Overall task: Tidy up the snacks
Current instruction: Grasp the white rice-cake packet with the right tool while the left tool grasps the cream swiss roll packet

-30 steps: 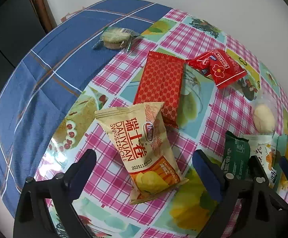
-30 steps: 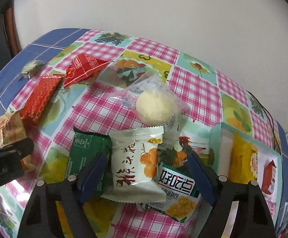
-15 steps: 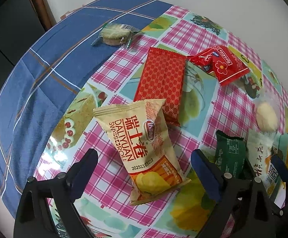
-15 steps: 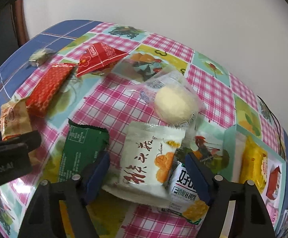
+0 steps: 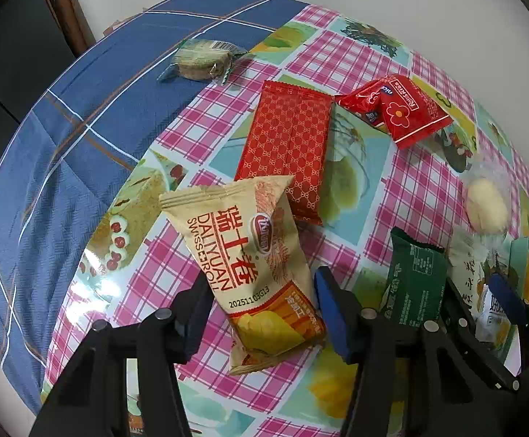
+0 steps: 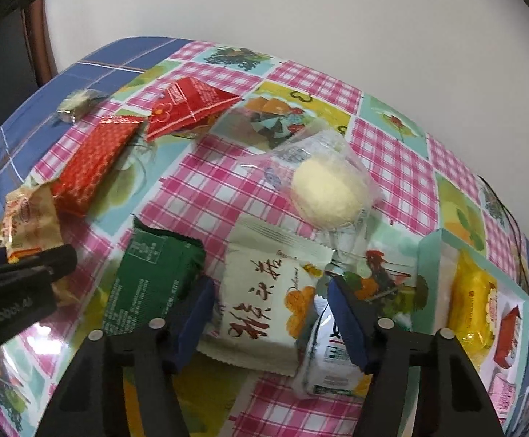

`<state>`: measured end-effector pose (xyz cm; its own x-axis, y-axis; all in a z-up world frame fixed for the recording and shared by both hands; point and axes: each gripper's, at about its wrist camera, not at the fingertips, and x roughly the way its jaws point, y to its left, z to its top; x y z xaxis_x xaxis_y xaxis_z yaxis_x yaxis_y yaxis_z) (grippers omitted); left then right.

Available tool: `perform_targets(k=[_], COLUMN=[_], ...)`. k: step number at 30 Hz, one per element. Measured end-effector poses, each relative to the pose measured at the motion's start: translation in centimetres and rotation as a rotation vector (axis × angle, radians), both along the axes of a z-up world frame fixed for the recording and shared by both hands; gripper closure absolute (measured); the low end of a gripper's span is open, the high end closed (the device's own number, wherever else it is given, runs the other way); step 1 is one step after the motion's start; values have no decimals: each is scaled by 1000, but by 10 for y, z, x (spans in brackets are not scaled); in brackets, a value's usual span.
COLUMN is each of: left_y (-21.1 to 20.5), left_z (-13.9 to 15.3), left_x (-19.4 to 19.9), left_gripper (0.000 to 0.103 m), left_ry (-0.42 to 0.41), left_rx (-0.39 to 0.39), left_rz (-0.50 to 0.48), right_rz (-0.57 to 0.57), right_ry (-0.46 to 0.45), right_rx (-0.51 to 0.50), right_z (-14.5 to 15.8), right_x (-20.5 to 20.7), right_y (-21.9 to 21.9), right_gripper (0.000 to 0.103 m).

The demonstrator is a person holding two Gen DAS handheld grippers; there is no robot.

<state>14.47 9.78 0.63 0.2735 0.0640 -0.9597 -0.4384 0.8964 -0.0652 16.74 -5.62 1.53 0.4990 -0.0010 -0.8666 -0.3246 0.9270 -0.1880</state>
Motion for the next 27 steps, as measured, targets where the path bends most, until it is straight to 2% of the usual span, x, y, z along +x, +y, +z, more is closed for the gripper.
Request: perform_targets(k=[8,12,21,27], left_y=[0,1,-4,0], left_z=[-1,-1,1,15], left_x=[0,-1,0,-6], left_gripper=[50,54,59,60], left_ry=[1,-1,-11,-46], left_rx=[-1,2,-1,-3], left_rz=[-3,-3,-14,-9], right_rz=[-34,-55,-109,-167], right_ry=[29,45,78,121], right_rx=[55,101,126,201], right_z=[-7,-7,-6,1], right_x=[5,6,8,10], right_y=[-5,-8,-12,-27], right_gripper=[40,47,48,48])
